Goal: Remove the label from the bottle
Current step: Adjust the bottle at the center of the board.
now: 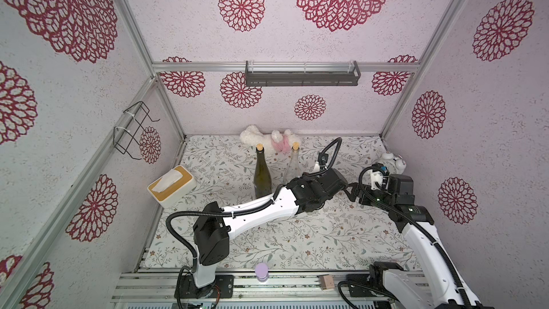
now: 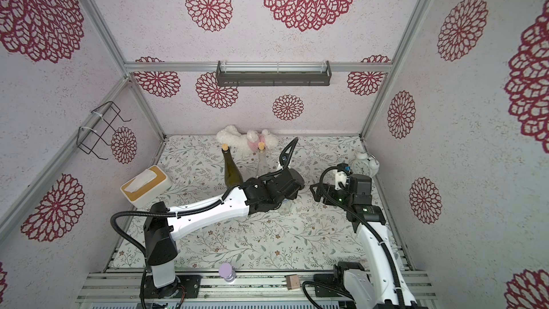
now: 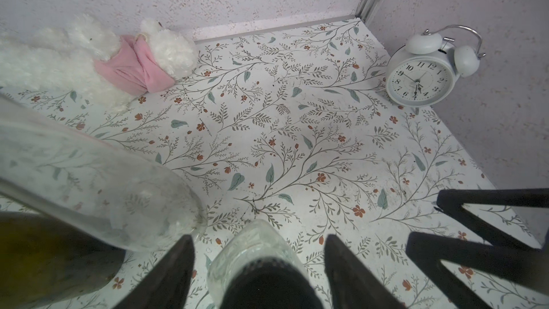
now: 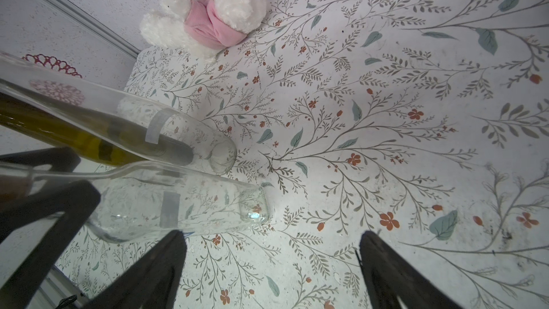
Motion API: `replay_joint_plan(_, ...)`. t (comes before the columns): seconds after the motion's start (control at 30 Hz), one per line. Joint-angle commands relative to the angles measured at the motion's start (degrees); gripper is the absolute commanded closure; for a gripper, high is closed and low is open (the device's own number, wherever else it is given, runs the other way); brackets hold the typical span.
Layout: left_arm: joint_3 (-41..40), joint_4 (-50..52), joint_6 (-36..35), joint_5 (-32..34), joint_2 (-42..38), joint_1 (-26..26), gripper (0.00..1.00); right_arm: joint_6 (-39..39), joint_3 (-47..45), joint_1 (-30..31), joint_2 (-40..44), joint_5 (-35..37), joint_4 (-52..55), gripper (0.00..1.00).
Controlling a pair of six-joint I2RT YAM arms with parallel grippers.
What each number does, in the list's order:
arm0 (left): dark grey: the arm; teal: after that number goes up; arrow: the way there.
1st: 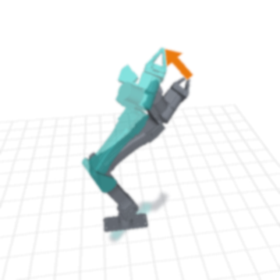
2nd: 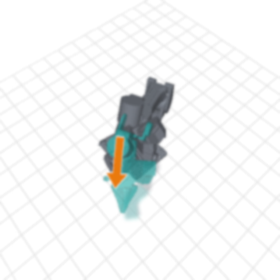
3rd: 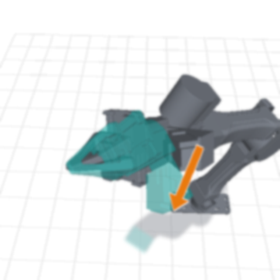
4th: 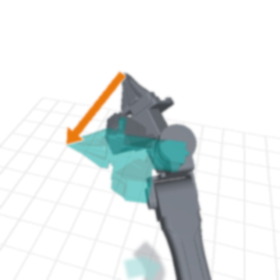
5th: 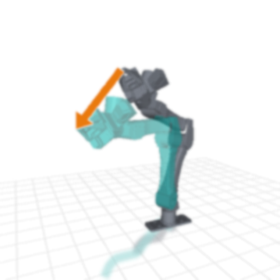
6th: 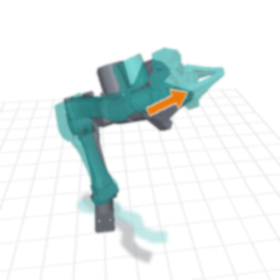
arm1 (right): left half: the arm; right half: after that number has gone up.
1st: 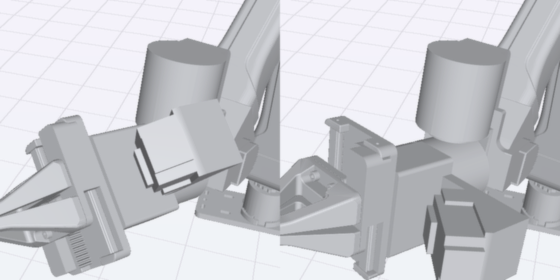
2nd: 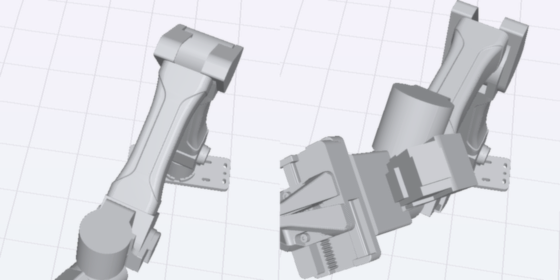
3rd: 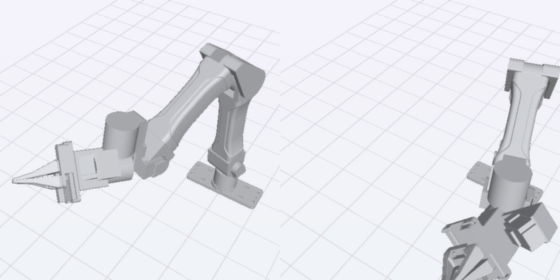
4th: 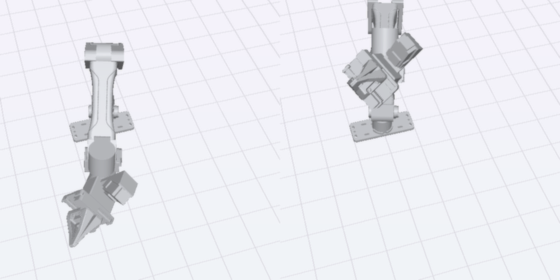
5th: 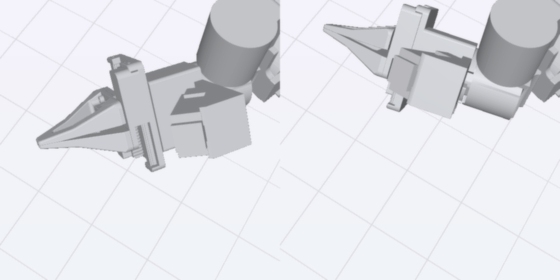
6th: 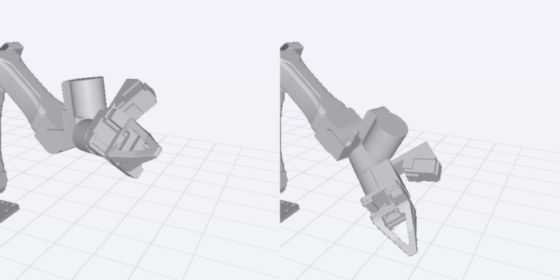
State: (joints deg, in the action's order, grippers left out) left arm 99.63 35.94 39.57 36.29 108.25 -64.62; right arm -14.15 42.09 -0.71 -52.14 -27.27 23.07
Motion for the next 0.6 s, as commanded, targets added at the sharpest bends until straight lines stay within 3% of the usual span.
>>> replay_joint_plan(0.0,-0.3,-2.0,-0.4,0.3,-3.8,-0.6,0.17,-0.1,1.2,-0.3,1.3,-0.4,0.2,0.06)
replay_joint_plan(0.17,0.3,-0.8,-4.5,-3.0,-6.0,-0.4,0.01,0.1,2.0,-0.3,1.6,-0.5,1.4,0.06)
replay_joint_plan(0.27,-0.2,-0.7,-9.0,-8.7,-8.1,0.2,0.03,0.3,2.7,-0.3,1.6,-0.5,2.9,0.04)
replay_joint_plan(0.37,-3.7,-2.4,-12.8,-17.5,-11.6,2.0,0.03,1.3,4.0,-0.3,1.0,-0.3,5.3,0.01)
replay_joint_plan(0.5,-12.1,-9.0,-18.2,-35.2,-17.7,6.0,0.03,2.4,5.4,-0.3,1.0,1.1,7.7,0.01)
replay_joint_plan(0.57,-13.9,-9.0,-20.5,-38.0,-19.9,7.3,0.03,2.5,5.6,-0.3,1.2,1.5,8.2,0.01)
